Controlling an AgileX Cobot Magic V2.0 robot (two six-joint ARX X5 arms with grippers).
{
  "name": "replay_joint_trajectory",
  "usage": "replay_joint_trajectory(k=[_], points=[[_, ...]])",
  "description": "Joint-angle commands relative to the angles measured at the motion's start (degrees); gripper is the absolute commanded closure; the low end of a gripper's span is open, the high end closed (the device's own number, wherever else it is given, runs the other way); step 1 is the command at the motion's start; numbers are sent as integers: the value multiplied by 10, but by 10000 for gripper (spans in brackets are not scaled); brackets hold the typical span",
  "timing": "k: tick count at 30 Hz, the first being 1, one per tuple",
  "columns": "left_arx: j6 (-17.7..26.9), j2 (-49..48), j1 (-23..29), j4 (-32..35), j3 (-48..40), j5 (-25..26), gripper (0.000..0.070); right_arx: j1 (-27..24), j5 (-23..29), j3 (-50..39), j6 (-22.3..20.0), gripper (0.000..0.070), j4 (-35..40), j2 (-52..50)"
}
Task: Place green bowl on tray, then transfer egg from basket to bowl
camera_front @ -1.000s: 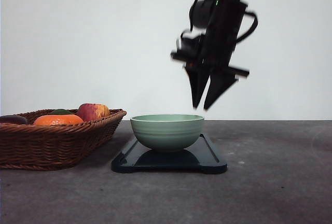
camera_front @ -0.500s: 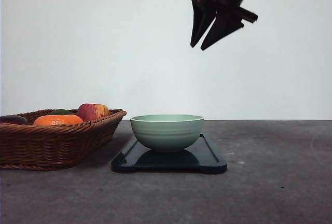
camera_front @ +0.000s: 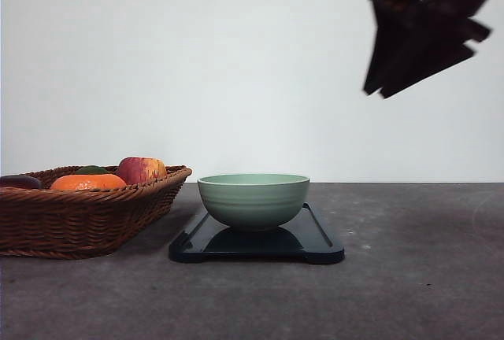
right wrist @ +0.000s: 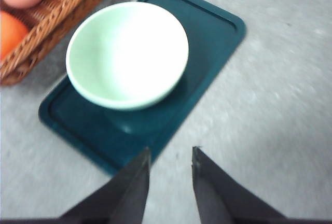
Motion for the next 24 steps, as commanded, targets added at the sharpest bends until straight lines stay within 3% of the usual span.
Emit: replay_joint_trajectory(k=[1, 12, 22, 24], points=[[-1, 4, -1, 3, 13, 12, 389, 2, 5, -18, -4, 542, 10, -28], [1, 44, -23, -14, 33, 31, 388, 2, 30, -129, 32, 542, 2, -200], [22, 224, -40, -88, 158, 29, 373, 2, 30, -129, 37, 542, 9, -209], [28, 262, -40, -88, 179, 29, 316, 2, 30, -129, 37, 542, 14, -209]])
